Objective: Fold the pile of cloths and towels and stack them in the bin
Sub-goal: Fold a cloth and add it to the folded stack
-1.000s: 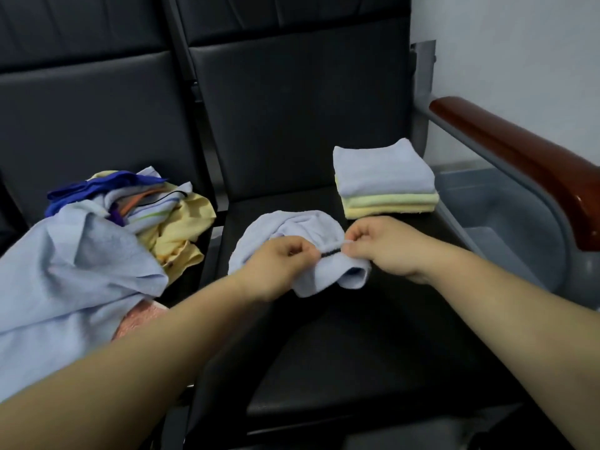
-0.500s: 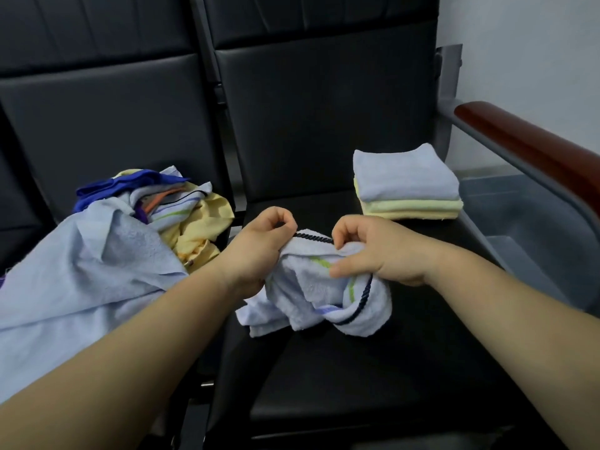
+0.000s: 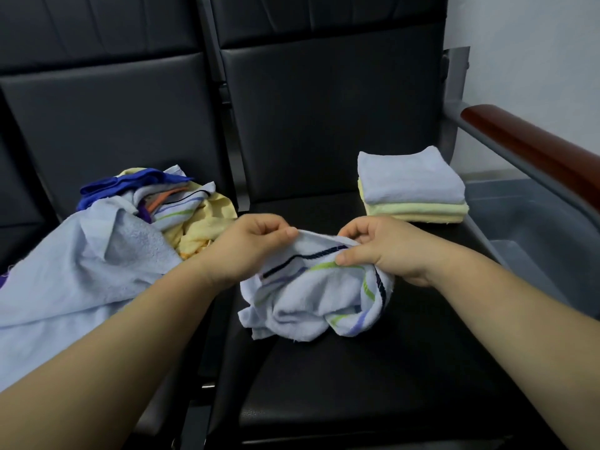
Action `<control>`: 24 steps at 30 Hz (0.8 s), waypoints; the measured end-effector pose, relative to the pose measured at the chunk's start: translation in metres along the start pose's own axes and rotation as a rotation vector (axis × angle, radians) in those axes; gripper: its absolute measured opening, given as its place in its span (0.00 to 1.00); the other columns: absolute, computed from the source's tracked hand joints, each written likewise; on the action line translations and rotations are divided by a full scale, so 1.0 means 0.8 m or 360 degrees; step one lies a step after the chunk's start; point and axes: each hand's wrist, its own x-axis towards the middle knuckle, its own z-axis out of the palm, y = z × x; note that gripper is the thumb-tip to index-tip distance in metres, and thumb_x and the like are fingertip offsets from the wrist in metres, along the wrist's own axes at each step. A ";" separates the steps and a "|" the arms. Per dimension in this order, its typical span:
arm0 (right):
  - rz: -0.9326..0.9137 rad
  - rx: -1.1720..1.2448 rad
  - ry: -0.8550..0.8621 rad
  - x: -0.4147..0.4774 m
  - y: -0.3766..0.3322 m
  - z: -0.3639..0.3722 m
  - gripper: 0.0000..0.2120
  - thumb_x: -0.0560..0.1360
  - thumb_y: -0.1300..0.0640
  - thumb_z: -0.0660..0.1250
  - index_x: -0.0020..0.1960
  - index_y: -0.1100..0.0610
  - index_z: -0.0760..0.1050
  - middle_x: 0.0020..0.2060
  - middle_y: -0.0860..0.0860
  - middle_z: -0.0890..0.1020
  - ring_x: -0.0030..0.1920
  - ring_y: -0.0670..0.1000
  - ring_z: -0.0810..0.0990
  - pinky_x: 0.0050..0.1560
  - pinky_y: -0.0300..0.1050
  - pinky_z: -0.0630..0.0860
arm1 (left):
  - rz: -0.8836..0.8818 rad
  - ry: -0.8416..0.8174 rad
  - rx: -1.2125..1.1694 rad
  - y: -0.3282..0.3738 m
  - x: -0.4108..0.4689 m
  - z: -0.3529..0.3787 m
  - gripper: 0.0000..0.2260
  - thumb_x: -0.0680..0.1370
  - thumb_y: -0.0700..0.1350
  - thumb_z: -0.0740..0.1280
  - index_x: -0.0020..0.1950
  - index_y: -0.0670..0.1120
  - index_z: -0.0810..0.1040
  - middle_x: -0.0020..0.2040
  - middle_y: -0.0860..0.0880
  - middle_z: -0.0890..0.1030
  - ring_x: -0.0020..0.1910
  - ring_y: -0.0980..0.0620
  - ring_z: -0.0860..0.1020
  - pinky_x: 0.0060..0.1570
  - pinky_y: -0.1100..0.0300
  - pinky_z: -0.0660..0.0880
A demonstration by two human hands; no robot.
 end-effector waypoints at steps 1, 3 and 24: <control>0.0018 -0.0150 0.0019 0.001 0.001 0.001 0.11 0.72 0.55 0.81 0.52 0.54 0.82 0.46 0.53 0.88 0.48 0.53 0.87 0.54 0.52 0.84 | -0.0027 0.0128 -0.0036 0.000 0.001 -0.002 0.15 0.83 0.48 0.67 0.37 0.46 0.76 0.31 0.50 0.71 0.30 0.55 0.68 0.30 0.62 0.67; 0.0078 -0.0443 0.0039 0.001 0.002 0.005 0.13 0.71 0.51 0.80 0.43 0.55 0.79 0.39 0.49 0.84 0.41 0.50 0.83 0.44 0.48 0.78 | -0.0138 0.0337 -0.0351 0.006 0.004 -0.003 0.15 0.83 0.47 0.66 0.38 0.45 0.73 0.31 0.47 0.68 0.29 0.52 0.67 0.28 0.60 0.65; -0.0150 -0.0174 0.0073 -0.016 -0.037 -0.012 0.12 0.71 0.52 0.79 0.41 0.59 0.81 0.36 0.51 0.82 0.40 0.50 0.81 0.46 0.51 0.77 | -0.0289 -0.0107 -0.0236 0.014 -0.014 -0.029 0.08 0.79 0.46 0.69 0.48 0.42 0.83 0.41 0.46 0.85 0.40 0.51 0.82 0.40 0.59 0.79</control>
